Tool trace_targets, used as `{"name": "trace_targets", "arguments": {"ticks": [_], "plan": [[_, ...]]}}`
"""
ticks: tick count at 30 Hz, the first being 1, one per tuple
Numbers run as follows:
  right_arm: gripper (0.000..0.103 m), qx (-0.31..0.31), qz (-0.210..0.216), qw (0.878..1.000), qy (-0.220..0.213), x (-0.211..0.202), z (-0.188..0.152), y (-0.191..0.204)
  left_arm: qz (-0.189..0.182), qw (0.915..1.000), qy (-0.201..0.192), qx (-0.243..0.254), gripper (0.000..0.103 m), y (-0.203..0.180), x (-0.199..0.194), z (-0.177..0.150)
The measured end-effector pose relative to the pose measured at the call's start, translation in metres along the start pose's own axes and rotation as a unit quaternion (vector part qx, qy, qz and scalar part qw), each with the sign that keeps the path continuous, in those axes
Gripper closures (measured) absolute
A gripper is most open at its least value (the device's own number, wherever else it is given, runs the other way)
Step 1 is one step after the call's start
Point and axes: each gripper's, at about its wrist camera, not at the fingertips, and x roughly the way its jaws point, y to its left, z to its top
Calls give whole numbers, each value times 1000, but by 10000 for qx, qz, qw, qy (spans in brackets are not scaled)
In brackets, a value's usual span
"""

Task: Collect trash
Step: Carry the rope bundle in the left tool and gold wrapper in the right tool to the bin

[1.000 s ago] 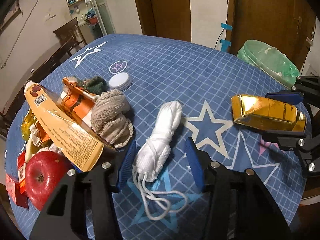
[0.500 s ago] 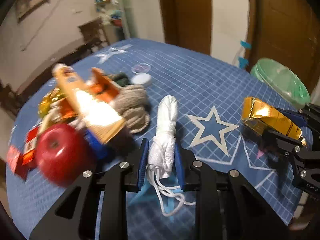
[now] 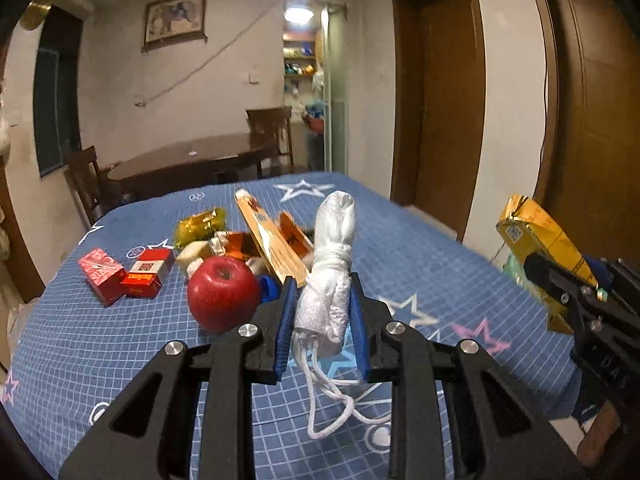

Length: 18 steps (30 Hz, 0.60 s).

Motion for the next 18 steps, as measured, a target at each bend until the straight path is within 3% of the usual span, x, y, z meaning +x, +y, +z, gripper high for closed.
{"name": "trace_targets", "arguments": {"ticks": [11,18], "plan": [[65,60,-225,9997,-122,-24,10,-22,-234,9996,-152,48,79,-23,-9,10],[65,62,-719,9973,-141,-37,24,-69,-653,9977,-80,190,79,-63,7,26]]}}
